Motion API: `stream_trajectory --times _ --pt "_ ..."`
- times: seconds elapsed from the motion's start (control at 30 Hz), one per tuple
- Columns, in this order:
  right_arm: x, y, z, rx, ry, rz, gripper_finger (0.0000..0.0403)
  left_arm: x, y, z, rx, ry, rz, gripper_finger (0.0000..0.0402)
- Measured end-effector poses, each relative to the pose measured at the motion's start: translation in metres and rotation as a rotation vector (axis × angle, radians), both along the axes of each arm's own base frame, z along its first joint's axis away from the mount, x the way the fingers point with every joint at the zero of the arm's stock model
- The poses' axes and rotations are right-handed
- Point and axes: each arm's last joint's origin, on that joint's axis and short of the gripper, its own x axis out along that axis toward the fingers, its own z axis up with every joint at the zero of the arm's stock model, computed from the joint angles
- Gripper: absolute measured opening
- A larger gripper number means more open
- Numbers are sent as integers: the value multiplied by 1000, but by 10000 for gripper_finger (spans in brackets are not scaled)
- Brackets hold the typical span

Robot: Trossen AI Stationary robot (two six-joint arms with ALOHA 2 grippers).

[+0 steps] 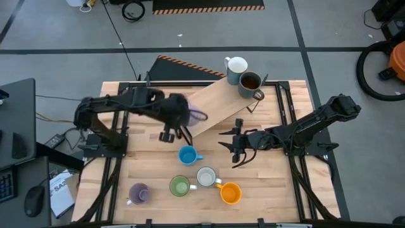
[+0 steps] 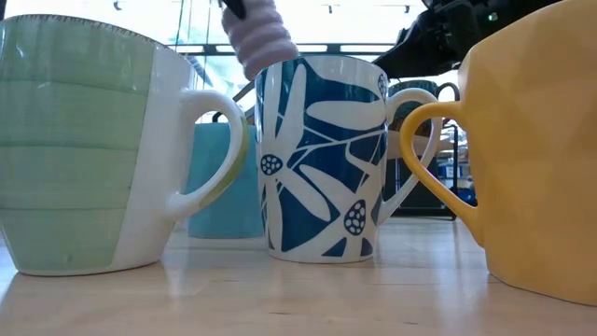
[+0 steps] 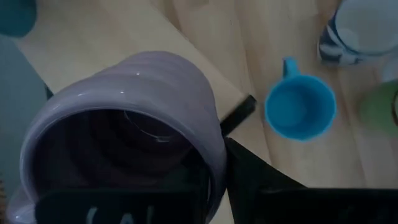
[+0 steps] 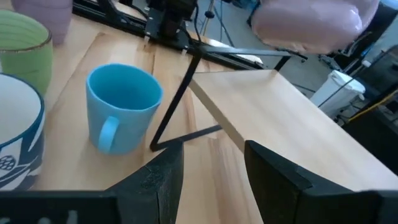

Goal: Place coffee mugs
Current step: Put the purple mug on the shelf

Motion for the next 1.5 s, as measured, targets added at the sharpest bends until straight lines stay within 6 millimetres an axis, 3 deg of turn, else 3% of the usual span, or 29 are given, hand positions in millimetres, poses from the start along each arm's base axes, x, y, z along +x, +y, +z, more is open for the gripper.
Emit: stream_trajectory --times 0.33,0.57,0.97,1.5 --pt "-7 1 6 110 -32 -57 174 30 53 -31 -56 74 -32 40" --pt "-10 3 3 174 -16 -95 172 45 78 -51 -69 103 -64 40" --pt "-15 7 7 171 -40 -120 171 46 82 -51 -54 100 -85 46" --pt "-15 7 7 181 -43 -124 171 52 82 -49 -19 43 -67 118"
